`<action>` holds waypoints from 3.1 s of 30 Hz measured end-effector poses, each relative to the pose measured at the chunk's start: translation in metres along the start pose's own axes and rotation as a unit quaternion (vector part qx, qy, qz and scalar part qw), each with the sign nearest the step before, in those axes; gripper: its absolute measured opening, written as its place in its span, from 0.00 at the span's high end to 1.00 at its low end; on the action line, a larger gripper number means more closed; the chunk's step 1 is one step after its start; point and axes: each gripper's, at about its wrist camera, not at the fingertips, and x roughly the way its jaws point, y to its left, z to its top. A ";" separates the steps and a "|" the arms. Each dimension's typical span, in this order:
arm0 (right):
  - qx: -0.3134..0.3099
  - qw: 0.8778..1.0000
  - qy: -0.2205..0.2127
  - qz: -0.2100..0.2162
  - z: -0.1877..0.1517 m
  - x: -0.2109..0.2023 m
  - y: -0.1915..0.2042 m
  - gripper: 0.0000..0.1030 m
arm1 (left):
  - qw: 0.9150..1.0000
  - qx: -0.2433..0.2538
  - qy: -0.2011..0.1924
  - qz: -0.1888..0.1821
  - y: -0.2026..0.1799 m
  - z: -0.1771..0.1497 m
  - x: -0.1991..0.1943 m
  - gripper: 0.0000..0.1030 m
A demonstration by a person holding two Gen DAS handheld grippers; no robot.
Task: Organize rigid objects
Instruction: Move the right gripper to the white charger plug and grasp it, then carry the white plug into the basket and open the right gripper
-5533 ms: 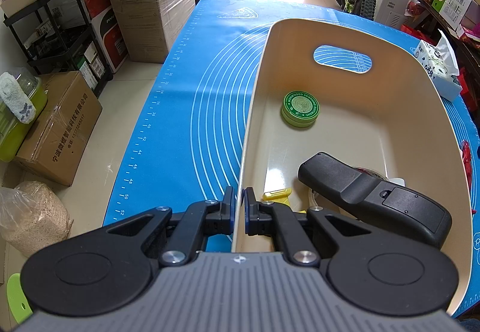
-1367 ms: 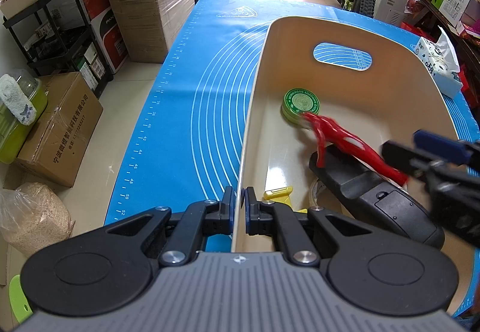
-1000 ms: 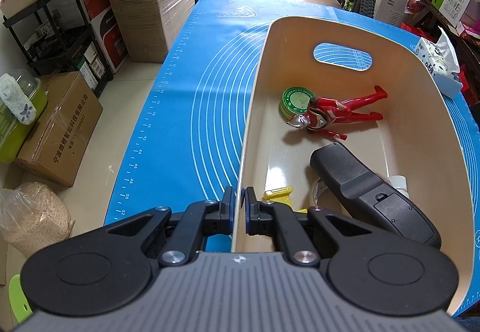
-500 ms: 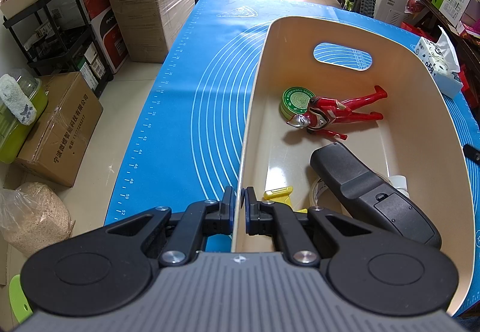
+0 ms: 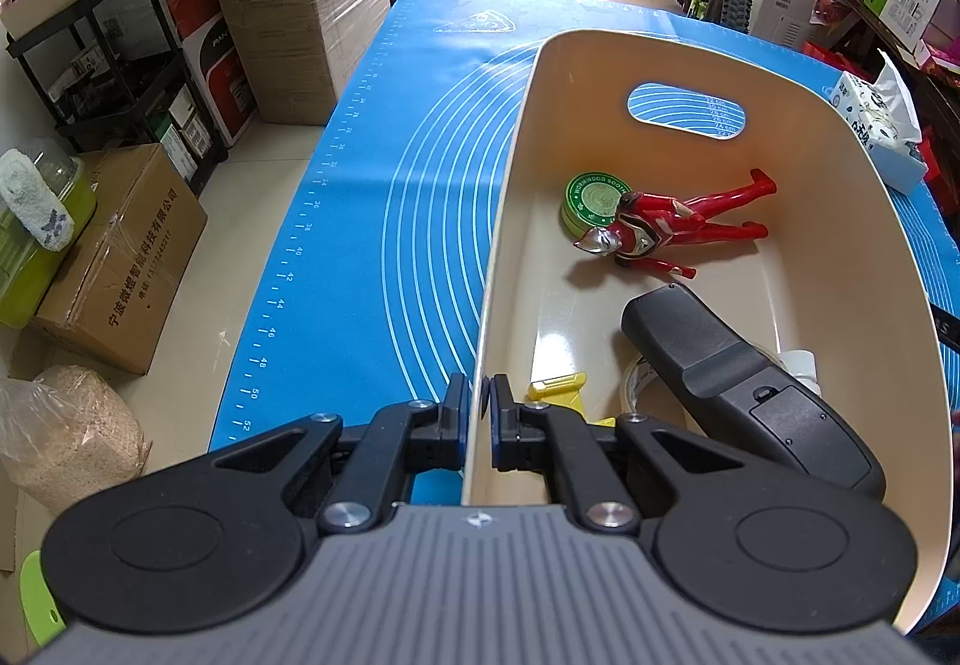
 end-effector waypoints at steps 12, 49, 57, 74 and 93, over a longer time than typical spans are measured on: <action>-0.048 0.998 -0.010 -0.025 -0.001 0.006 0.018 0.45 | 1.000 0.000 0.000 0.000 0.000 0.000 0.000 0.92; -0.101 0.978 -0.098 0.155 0.060 -0.133 0.098 0.46 | 1.000 0.000 0.000 0.000 0.000 0.000 0.000 0.92; -0.141 0.968 -0.058 0.198 0.038 -0.140 0.136 0.46 | 1.000 0.000 0.000 0.000 0.001 0.000 0.000 0.92; -0.204 0.958 0.050 0.193 -0.003 -0.115 0.168 0.46 | 1.000 0.005 0.000 0.002 0.001 0.002 -0.001 0.92; -0.196 0.958 0.002 0.211 0.013 -0.162 0.137 0.28 | 0.999 -0.017 -0.030 0.029 -0.003 0.000 -0.022 0.33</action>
